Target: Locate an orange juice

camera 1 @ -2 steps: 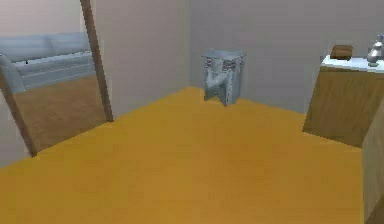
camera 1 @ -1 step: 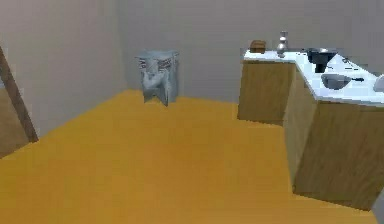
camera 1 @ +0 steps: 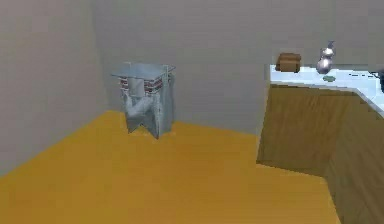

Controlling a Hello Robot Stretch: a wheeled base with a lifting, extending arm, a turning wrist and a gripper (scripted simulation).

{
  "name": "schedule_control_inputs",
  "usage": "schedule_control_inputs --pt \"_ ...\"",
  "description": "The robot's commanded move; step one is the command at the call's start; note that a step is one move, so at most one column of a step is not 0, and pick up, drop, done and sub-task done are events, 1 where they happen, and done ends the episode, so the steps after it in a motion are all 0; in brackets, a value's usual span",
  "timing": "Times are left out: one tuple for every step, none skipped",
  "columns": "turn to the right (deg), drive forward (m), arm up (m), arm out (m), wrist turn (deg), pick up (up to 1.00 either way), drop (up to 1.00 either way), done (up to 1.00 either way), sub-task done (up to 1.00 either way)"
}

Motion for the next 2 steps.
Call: schedule_control_inputs --pt "0.0 1.0 0.0 0.0 0.0 0.0 0.0 0.0 0.0" --pt "6.0 0.0 0.0 0.0 0.0 0.0 0.0 0.0 0.0"
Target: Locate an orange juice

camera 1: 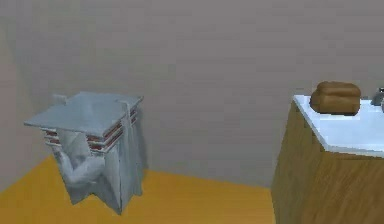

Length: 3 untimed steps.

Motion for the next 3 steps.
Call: schedule_control_inputs --pt "0.0 0.55 0.0 0.0 0.0 0.0 0.0 0.0 0.0" --pt "45.0 0.0 0.0 0.0 0.0 0.0 0.0 0.0 0.0" --pt "3.0 0.0 0.0 0.0 0.0 0.0 0.0 0.0 0.0"
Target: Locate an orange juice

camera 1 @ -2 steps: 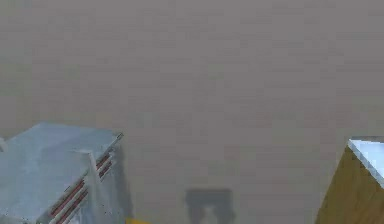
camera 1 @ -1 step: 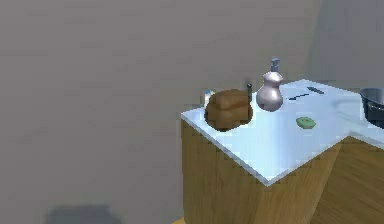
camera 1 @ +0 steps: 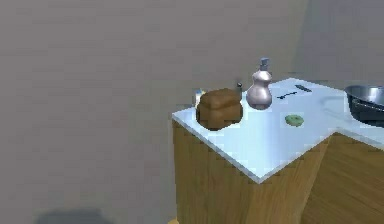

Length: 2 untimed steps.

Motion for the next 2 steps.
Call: schedule_control_inputs --pt "0.0 1.0 0.0 0.0 0.0 0.0 0.0 0.0 0.0" --pt "0.0 0.0 0.0 0.0 0.0 0.0 0.0 1.0 0.0"
